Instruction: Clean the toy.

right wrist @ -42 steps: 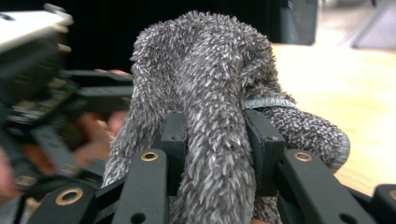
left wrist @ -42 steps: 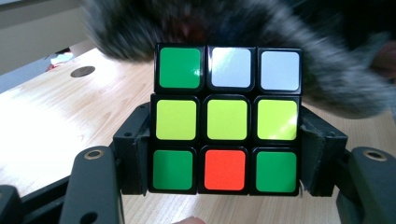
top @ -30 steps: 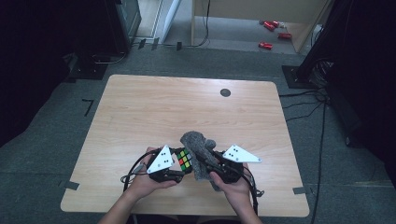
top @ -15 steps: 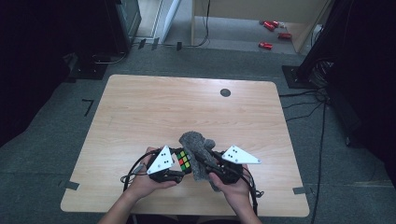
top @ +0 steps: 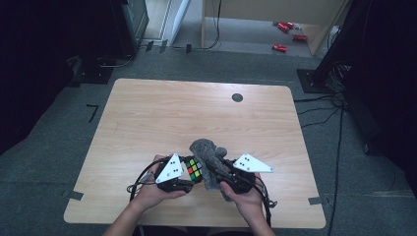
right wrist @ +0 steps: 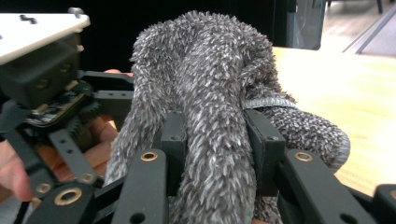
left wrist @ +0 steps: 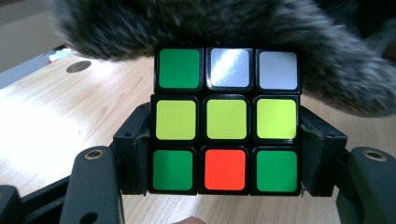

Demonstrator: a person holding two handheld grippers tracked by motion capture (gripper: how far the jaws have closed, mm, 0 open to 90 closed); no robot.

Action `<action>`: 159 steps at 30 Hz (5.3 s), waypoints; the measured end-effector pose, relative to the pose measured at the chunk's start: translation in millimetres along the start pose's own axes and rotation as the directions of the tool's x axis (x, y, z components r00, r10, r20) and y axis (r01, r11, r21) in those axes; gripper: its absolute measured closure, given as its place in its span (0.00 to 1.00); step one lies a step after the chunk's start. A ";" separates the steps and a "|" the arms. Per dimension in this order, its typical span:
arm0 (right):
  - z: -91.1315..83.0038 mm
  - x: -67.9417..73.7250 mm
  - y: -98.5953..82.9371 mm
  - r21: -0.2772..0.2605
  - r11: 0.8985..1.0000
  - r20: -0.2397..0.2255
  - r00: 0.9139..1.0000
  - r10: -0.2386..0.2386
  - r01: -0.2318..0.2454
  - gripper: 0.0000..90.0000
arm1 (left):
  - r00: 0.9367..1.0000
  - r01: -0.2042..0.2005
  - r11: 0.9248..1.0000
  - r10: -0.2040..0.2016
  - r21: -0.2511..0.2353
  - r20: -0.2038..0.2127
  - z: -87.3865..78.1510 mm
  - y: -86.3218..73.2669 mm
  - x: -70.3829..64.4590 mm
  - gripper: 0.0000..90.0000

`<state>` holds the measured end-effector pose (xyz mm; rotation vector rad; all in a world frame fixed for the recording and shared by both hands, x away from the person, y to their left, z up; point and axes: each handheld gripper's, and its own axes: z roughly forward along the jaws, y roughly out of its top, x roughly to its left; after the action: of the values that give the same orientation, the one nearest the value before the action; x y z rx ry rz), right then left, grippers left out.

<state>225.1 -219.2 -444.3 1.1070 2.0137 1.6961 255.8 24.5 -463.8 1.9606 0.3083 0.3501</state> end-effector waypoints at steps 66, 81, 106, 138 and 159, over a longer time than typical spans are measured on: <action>25.8 8.9 -28.3 0.122 0.988 -0.106 0.991 -0.078 0.091 0.77 | 0.973 0.227 0.955 -0.229 -0.192 0.009 -34.3 -4.4 35.6 0.38; 31.2 15.2 -34.2 0.142 0.985 -0.101 0.991 -0.087 0.101 0.77 | 0.973 0.229 0.957 -0.232 -0.176 0.004 -33.9 -5.5 35.0 0.38; 18.1 0.7 -24.7 0.060 0.997 -0.086 0.996 -0.032 0.037 0.77 | 0.974 0.227 0.960 -0.228 -0.162 0.018 -32.1 -5.4 32.5 0.38; 22.6 3.1 -27.2 0.099 0.993 -0.101 0.993 -0.058 0.068 0.77 | 0.969 0.245 0.956 -0.245 -0.158 0.023 -32.0 -6.7 33.4 0.38; 26.1 11.6 -31.9 0.075 0.981 -0.059 0.982 -0.177 0.181 0.78 | 0.959 0.283 0.943 -0.277 -0.173 0.059 -33.0 -5.5 34.6 0.38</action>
<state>222.6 -193.0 -478.1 0.8831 2.1586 1.5827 274.9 67.2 -452.5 1.7143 0.5100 0.1534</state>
